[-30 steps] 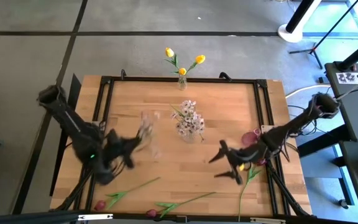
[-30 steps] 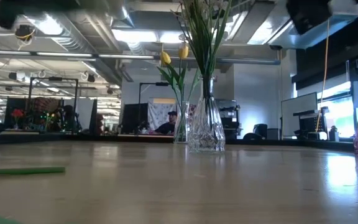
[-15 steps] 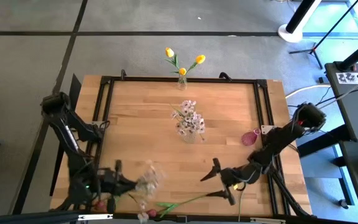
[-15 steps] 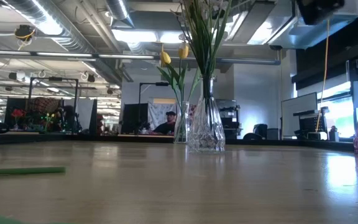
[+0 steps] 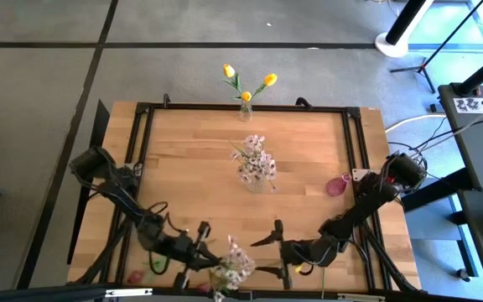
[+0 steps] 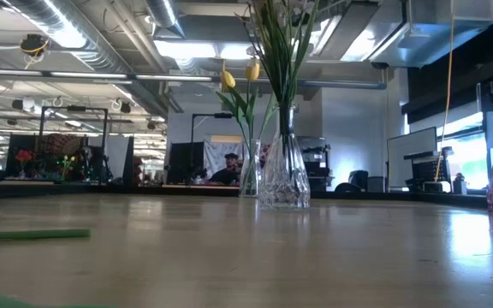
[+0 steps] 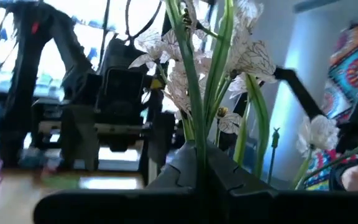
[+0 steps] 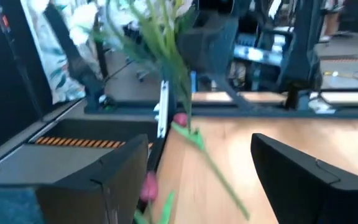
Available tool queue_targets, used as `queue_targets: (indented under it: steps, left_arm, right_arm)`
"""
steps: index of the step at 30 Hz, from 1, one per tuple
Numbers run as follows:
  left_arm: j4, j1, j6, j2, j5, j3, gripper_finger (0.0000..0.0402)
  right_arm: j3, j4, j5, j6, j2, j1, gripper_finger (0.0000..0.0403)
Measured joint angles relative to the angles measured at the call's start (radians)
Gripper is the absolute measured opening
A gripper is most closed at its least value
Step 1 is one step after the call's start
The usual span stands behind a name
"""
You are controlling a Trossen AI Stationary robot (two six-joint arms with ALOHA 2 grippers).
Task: Sort flowers into vase by color
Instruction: Put the white flower into the bottom vase
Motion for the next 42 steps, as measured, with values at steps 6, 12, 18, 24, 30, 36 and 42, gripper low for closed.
queue_targets:
  steps: [6, 12, 18, 24, 30, 36, 42]
  left_arm:
    - [0.085, 0.096, 0.1, 0.058, 0.152, 0.061, 0.0]
    - [0.087, 0.158, 0.164, 0.066, 0.208, 0.115, 0.0]
    - [0.087, 0.177, 0.203, 0.066, 0.196, 0.148, 0.0]
    - [0.1, 0.209, 0.247, 0.065, 0.176, 0.179, 0.0]
    - [0.125, 0.24, 0.249, 0.065, 0.179, 0.183, 0.0]
    - [0.124, 0.25, 0.243, 0.056, 0.134, 0.182, 0.0027]
    - [-0.172, 0.195, 0.227, -0.084, -0.016, 0.182, 0.0099]
  right_arm:
    - [0.087, 0.0, -0.043, -0.052, 0.0, -0.035, 0.0285]
    - [0.125, -0.012, -0.097, -0.079, 0.02, -0.067, 0.0285]
    - [0.126, 0.014, -0.127, -0.101, 0.023, -0.095, 0.0284]
    - [0.126, 0.079, -0.167, -0.13, 0.023, -0.13, 0.0248]
    - [0.126, 0.124, -0.183, -0.177, 0.023, -0.155, 0.0169]
    - [0.126, 0.118, -0.166, -0.177, 0.023, -0.188, 0.0076]
    - [0.126, 0.046, -0.148, -0.181, -0.025, -0.197, 0.0018]
